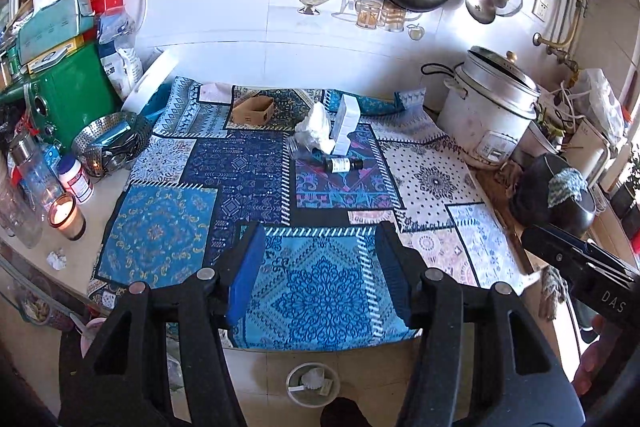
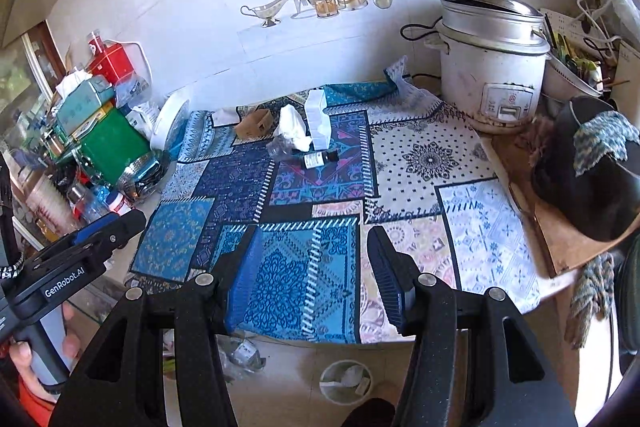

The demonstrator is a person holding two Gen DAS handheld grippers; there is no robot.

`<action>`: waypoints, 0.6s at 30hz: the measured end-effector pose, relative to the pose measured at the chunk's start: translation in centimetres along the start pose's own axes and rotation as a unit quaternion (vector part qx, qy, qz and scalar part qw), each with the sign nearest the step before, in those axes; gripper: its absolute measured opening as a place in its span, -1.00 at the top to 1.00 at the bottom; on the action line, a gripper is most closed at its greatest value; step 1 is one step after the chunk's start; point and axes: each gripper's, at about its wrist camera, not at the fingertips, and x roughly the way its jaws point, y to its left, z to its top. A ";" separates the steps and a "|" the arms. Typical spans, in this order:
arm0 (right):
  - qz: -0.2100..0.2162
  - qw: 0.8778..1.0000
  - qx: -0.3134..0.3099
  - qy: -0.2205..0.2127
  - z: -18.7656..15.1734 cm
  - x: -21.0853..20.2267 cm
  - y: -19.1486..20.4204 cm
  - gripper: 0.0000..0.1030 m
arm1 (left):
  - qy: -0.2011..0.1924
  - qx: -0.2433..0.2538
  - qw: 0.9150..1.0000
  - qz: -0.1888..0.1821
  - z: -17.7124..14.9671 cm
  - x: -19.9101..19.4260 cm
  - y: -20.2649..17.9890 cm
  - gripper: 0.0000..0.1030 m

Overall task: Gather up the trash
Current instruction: 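Raise both tools back up to the counter items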

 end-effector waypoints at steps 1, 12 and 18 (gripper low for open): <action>0.004 1.000 -0.004 0.000 0.8 0.5 -0.3 0.02 | -0.001 -0.002 1.000 0.000 0.8 0.7 -0.2 -0.09; 0.022 0.997 -0.060 0.041 7.8 8.7 -3.0 0.02 | 0.027 -0.056 0.997 0.047 6.7 10.3 -0.2 -0.09; 0.031 0.996 -0.058 0.059 9.9 12.6 -3.3 0.02 | 0.052 -0.064 0.995 0.053 8.5 15.6 1.3 -0.09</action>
